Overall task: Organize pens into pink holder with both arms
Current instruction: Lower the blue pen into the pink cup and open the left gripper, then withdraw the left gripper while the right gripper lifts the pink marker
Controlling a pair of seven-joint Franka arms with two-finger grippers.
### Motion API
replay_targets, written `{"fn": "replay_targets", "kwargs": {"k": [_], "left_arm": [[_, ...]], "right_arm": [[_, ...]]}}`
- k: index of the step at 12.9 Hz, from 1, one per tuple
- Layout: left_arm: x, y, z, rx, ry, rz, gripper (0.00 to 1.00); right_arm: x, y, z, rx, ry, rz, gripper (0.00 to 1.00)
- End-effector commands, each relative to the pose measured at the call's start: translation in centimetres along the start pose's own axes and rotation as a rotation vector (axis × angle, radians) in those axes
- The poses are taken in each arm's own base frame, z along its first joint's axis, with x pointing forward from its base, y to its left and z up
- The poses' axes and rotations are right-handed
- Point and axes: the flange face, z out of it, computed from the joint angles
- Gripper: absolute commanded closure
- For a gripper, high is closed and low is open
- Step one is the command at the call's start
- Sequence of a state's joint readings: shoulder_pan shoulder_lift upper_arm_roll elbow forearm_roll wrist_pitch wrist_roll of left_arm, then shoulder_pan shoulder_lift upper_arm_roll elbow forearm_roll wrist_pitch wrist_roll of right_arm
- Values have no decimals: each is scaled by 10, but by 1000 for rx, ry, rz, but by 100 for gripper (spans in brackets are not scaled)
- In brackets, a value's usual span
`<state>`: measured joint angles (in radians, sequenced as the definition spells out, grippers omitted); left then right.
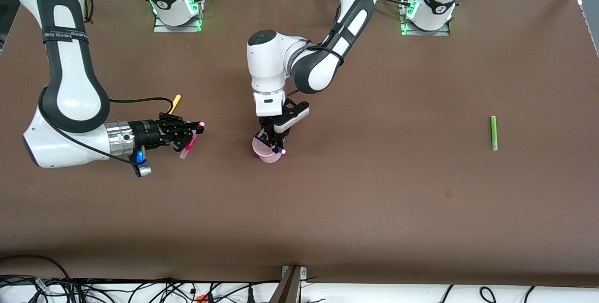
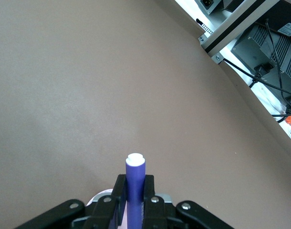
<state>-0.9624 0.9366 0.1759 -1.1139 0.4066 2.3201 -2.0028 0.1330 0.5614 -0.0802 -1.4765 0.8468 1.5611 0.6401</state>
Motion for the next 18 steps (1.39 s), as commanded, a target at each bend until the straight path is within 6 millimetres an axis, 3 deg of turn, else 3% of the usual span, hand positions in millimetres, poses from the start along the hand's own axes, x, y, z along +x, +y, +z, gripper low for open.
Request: {"fn": "replay_targets", "kwargs": {"k": [1, 3, 4, 5, 6, 7, 9, 11, 14, 18], "left_arm": [[-2, 3, 5, -24, 42, 10, 98], [-7, 2, 6, -21, 41, 16, 96], [-6, 1, 7, -19, 42, 15, 79], [-6, 2, 6, -20, 40, 13, 40], [-5, 1, 7, -19, 42, 14, 21], [-3, 3, 5, -21, 43, 10, 13], [17, 15, -14, -38, 43, -7, 11], [76, 30, -34, -40, 41, -47, 11], [154, 29, -54, 52, -75, -51, 11], [279, -11, -109, 134, -217, 24, 10]], "right_arm": [[-1, -1, -1, 69, -62, 19, 100], [-1, -4, 1, 89, -75, 20, 100], [-1, -5, 1, 91, -75, 18, 100], [-1, -5, 2, 90, -76, 18, 100], [-2, -6, 2, 91, -78, 18, 100], [-2, -6, 2, 98, -82, 19, 100], [-4, -10, 0, 122, -95, 16, 100], [-4, -10, 0, 122, -96, 15, 100], [-7, -15, 9, 137, -120, 16, 100], [-10, -34, 54, 151, -188, 88, 100]]}}
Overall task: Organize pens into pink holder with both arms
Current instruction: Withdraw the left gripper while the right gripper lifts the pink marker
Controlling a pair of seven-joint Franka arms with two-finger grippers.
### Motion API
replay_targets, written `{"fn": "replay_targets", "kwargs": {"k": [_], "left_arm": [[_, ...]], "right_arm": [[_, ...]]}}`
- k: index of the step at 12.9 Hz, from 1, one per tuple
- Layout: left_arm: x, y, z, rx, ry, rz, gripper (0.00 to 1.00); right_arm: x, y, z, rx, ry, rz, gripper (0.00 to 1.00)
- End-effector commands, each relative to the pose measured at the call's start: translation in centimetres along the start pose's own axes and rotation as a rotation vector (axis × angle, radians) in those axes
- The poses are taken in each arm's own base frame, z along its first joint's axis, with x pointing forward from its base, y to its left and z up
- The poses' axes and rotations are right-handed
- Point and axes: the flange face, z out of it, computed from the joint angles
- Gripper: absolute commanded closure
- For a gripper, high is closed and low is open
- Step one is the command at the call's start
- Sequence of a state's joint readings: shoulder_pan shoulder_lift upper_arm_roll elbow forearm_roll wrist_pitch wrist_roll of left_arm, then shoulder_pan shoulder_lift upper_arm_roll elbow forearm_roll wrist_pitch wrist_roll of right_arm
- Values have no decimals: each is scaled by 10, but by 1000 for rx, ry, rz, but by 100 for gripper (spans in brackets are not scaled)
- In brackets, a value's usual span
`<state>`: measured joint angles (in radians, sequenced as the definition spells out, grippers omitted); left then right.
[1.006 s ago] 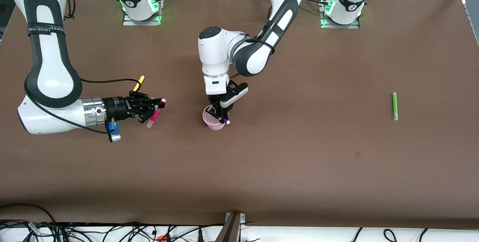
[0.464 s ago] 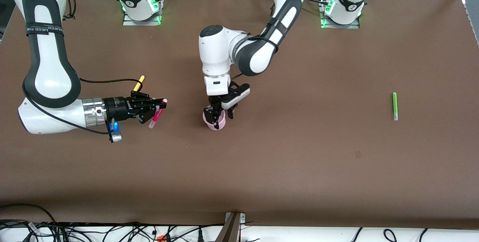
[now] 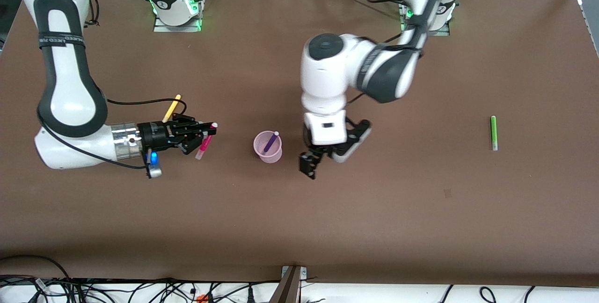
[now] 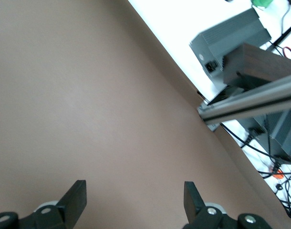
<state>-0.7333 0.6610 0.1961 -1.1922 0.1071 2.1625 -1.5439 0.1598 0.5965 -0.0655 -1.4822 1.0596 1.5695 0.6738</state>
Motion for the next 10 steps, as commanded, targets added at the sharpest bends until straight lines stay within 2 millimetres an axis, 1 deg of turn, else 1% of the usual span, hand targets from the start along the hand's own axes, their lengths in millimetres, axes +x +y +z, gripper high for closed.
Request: {"fn": "replay_targets", "kwargs": {"k": [1, 2, 3, 4, 6, 7, 8, 10], "left_arm": [[65, -45, -54, 65, -134, 96, 10], [96, -58, -68, 94, -201, 144, 8], [128, -72, -85, 102, -247, 202, 1], [163, -89, -98, 112, -278, 248, 0], [212, -122, -116, 146, -334, 380, 0], [231, -139, -123, 169, -367, 437, 0], [239, -151, -126, 188, -402, 513, 0], [266, -176, -119, 195, -461, 681, 0]], "right_arm": [[-4, -16, 40, 49, -49, 49, 100], [-6, -22, 54, 73, -64, 53, 100], [-9, -28, 70, 95, -77, 57, 100], [-11, -32, 86, 116, -85, 63, 100], [-4, -36, 113, 144, -93, 120, 100], [-3, -36, 126, 160, -110, 138, 100], [6, -30, 134, 181, -120, 173, 100], [16, -19, 144, 207, -148, 238, 100]]}}
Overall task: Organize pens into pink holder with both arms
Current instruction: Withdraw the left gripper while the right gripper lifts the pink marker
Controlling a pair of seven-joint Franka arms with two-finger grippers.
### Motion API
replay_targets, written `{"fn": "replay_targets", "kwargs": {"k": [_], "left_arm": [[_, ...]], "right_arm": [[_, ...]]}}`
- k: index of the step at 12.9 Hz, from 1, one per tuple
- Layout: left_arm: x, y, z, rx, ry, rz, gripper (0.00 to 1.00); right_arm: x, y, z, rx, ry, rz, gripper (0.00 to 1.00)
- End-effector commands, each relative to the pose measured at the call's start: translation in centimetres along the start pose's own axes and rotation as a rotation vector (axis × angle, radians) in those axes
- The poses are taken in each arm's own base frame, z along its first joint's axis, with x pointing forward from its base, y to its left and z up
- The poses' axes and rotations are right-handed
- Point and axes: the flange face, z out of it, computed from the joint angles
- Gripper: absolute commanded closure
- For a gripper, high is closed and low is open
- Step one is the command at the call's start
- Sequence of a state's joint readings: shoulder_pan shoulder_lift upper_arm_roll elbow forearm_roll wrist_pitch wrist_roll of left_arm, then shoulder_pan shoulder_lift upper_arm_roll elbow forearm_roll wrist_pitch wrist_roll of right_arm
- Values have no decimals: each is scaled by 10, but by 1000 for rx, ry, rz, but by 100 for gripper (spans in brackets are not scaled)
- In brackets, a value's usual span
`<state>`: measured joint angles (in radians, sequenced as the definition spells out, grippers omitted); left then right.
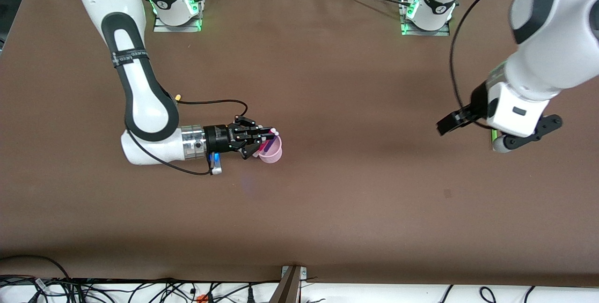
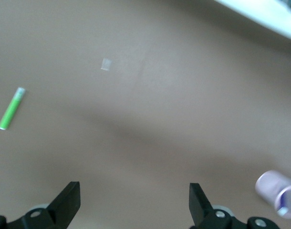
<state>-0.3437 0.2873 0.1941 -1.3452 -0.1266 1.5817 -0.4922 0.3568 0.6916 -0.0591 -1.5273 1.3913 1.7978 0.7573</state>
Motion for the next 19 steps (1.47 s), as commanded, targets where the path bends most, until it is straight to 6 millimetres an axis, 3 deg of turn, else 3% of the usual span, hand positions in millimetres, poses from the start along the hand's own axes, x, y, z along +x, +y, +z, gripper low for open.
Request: {"fn": "replay_targets", "kwargs": {"k": [1, 4, 9, 14, 19], "left_arm": [[5, -37, 13, 5, -68, 213, 0], [6, -74, 16, 51, -64, 320, 0], [13, -103, 26, 39, -55, 356, 0], [17, -120, 34, 34, -54, 319, 0], [16, -119, 37, 36, -66, 318, 0]], "right_arm": [[15, 13, 0, 63, -38, 109, 100], [21, 13, 3, 141, -48, 224, 100], [15, 11, 22, 176, 10, 286, 100], [18, 12, 27, 241, 20, 369, 100], [25, 17, 26, 259, 27, 431, 100]]}}
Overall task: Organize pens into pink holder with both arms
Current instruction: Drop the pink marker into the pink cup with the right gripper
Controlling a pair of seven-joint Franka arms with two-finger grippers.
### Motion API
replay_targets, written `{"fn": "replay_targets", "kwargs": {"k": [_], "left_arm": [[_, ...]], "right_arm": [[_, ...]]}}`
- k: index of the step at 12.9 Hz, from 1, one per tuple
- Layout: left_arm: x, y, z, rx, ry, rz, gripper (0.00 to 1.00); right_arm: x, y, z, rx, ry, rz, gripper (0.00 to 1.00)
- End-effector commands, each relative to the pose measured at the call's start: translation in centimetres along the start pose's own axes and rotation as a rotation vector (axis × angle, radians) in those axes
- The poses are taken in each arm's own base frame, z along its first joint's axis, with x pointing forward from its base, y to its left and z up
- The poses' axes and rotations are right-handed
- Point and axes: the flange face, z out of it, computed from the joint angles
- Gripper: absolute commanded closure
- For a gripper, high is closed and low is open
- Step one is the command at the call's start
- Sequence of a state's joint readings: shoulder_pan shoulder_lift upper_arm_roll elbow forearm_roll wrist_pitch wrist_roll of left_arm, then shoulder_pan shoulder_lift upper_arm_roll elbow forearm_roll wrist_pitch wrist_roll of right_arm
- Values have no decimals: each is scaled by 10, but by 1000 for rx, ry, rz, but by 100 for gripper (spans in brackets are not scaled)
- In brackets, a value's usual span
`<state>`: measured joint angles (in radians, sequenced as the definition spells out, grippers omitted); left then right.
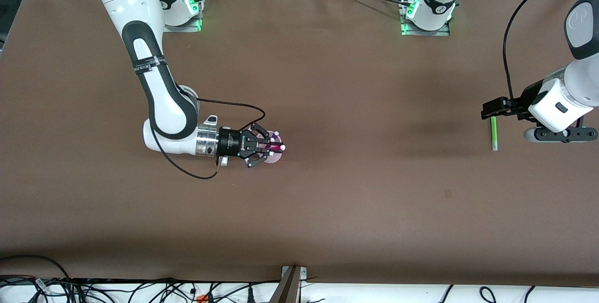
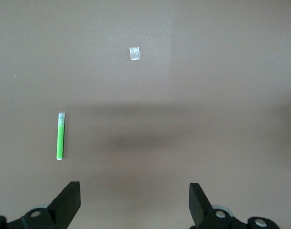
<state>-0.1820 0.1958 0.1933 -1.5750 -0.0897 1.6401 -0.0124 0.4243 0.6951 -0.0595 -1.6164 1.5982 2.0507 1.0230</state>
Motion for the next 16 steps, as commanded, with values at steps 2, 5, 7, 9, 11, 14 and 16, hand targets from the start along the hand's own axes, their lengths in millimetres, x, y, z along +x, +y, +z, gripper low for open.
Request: {"fn": "replay_targets", "kwargs": {"k": [2, 5, 7, 9, 11, 14, 16], "left_arm": [[-9, 0, -3, 14, -1, 16, 0], [-9, 2, -3, 14, -1, 20, 0], [-9, 3, -2, 14, -3, 20, 0], [-9, 3, -2, 14, -3, 20, 0], [-9, 3, -2, 14, -3, 20, 0], [-9, 4, -3, 14, -1, 20, 0], [-8, 4, -4, 14, 2, 24, 0]], "right_arm": [[-2, 8, 2, 34, 4, 30, 100], [2, 11, 9, 27, 12, 28, 91], [8, 17, 19, 37, 40, 24, 60], [7, 19, 23, 36, 47, 21, 13], [7, 19, 22, 36, 48, 19, 0], [-2, 15, 16, 38, 47, 6, 0], [-19, 8, -4, 47, 72, -38, 0]]}}
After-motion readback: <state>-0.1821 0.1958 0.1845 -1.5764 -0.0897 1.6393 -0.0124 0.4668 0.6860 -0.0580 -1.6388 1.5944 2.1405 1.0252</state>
